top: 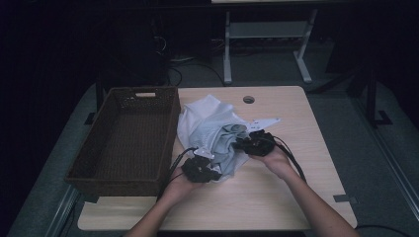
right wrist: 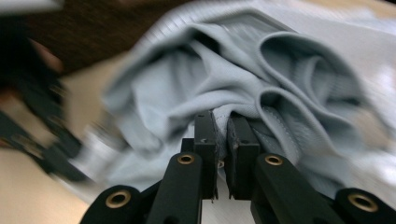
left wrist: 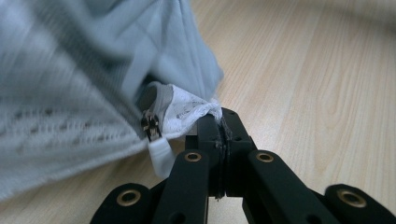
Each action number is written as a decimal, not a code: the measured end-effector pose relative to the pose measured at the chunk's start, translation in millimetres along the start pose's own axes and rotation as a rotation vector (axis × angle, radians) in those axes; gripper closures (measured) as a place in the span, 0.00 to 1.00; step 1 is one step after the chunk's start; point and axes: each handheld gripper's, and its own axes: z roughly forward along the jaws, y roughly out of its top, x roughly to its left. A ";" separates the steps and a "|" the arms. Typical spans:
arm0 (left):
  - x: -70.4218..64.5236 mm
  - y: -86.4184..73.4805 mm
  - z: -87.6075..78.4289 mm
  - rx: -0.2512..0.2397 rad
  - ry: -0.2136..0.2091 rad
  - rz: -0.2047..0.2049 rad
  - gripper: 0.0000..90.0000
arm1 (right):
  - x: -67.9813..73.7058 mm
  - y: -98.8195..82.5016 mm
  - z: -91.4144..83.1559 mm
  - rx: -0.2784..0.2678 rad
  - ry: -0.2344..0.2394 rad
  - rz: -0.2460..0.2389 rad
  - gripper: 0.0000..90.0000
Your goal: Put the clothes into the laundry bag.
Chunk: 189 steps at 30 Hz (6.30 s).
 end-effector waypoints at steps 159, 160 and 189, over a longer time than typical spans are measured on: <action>-1.7 76.2 15.0 -0.071 0.101 0.060 0.90 | -4.9 -59.5 -97.6 0.155 -0.199 0.038 0.64; -1.0 76.2 14.6 -0.075 0.099 0.059 0.90 | -0.2 -56.1 -98.0 0.134 -0.191 0.022 0.62; 0.5 79.8 16.9 -0.107 0.092 0.047 0.90 | 25.9 -59.8 -1.8 0.238 -0.045 -0.027 0.99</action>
